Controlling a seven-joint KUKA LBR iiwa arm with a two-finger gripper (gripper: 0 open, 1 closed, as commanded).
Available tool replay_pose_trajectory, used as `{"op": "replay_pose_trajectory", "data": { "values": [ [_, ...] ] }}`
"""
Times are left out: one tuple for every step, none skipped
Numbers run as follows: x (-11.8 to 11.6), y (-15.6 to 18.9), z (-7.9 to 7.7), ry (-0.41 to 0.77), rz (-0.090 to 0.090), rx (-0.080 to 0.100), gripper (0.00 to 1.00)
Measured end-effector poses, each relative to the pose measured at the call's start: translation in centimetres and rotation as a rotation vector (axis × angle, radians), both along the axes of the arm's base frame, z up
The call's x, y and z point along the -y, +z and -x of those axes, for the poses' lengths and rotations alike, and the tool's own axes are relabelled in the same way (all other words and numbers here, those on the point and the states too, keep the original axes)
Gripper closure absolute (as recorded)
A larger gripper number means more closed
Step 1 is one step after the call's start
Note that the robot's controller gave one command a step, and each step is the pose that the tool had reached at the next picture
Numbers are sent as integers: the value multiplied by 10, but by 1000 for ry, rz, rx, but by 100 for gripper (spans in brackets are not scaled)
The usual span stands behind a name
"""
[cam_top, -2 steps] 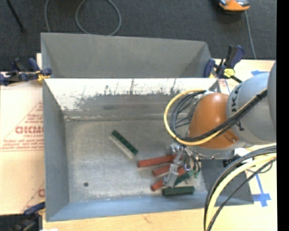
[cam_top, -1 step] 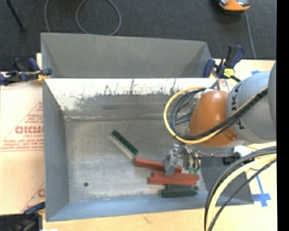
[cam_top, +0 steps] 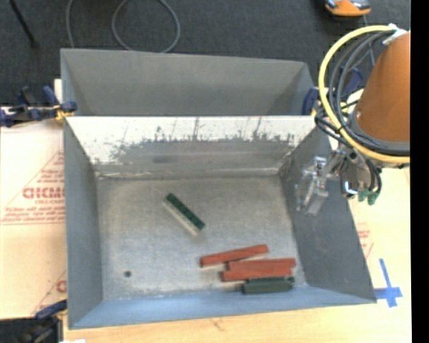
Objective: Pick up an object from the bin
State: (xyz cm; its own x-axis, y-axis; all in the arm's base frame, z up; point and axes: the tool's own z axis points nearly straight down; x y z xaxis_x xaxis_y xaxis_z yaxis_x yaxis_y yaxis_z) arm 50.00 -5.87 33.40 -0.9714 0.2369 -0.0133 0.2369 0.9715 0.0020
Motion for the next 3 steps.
{"op": "replay_pose_trajectory", "data": {
  "values": [
    [-44, -107, 7, 23, -1, -18, 100],
    [-43, -103, 5, 21, -1, -9, 0],
    [-14, -249, -6, -182, -3, -17, 0]
  ]
}}
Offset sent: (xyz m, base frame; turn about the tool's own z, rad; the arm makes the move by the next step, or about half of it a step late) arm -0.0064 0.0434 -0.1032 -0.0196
